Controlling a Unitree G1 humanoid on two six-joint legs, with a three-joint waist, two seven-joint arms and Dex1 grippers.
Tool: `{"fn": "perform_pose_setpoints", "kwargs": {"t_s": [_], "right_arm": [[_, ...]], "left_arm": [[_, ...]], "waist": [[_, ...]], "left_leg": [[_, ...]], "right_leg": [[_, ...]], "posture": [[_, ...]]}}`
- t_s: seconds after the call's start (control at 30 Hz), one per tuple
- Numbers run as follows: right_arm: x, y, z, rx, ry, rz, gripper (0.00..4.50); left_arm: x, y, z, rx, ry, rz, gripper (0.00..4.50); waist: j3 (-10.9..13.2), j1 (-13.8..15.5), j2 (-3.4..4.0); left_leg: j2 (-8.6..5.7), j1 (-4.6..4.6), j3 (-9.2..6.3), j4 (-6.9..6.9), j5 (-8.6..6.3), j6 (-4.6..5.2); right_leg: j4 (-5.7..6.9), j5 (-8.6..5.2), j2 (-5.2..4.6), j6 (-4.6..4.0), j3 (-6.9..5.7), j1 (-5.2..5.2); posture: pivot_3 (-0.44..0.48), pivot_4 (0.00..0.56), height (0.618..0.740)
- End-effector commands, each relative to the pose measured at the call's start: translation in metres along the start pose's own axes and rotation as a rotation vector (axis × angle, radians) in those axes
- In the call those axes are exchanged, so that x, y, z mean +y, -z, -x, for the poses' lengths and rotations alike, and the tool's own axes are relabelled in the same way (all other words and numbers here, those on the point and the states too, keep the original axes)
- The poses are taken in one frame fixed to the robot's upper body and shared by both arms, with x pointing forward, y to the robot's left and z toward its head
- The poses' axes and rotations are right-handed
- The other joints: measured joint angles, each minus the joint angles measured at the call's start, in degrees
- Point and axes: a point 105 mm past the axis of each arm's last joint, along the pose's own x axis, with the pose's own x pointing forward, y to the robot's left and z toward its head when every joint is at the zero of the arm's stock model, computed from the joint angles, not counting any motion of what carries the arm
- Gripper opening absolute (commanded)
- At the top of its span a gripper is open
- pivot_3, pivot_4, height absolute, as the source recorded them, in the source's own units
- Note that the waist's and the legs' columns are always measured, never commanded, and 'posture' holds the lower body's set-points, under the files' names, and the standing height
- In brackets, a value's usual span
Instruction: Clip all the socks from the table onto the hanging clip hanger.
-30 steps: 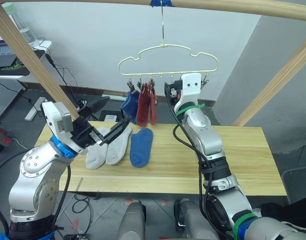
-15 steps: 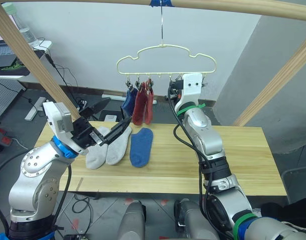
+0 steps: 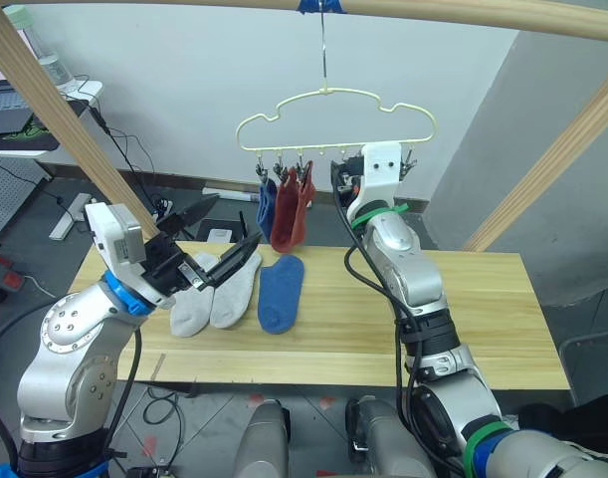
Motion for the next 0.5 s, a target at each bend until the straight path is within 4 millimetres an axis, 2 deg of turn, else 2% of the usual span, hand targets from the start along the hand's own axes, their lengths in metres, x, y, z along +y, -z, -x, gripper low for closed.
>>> {"fn": "perform_pose_setpoints", "kwargs": {"t_s": [0.03, 0.5], "right_arm": [[0.0026, -0.0170, -0.0018, -0.064, 0.001, 0.003, 2.07], [0.0031, -0.0175, -0.0031, -0.068, 0.004, 0.010, 2.07]], "left_arm": [[-0.0042, -0.0114, -0.0009, -0.033, 0.016, -0.047, 4.50], [-0.0046, -0.0107, -0.0003, -0.030, 0.017, -0.050, 4.50]], "waist": [[0.0, 0.0, 0.00], [0.0, 0.0, 0.00]], "left_leg": [[0.00, 0.00, 0.00, 0.00, 0.00, 0.00], [0.00, 0.00, 0.00, 0.00, 0.00, 0.00]], "right_leg": [[0.00, 0.01, 0.00, -0.01, 0.00, 0.00], [0.00, 0.02, 0.00, -0.03, 0.00, 0.00]], "posture": [[0.157, 0.201, 0.740], [0.160, 0.194, 0.740]]}}
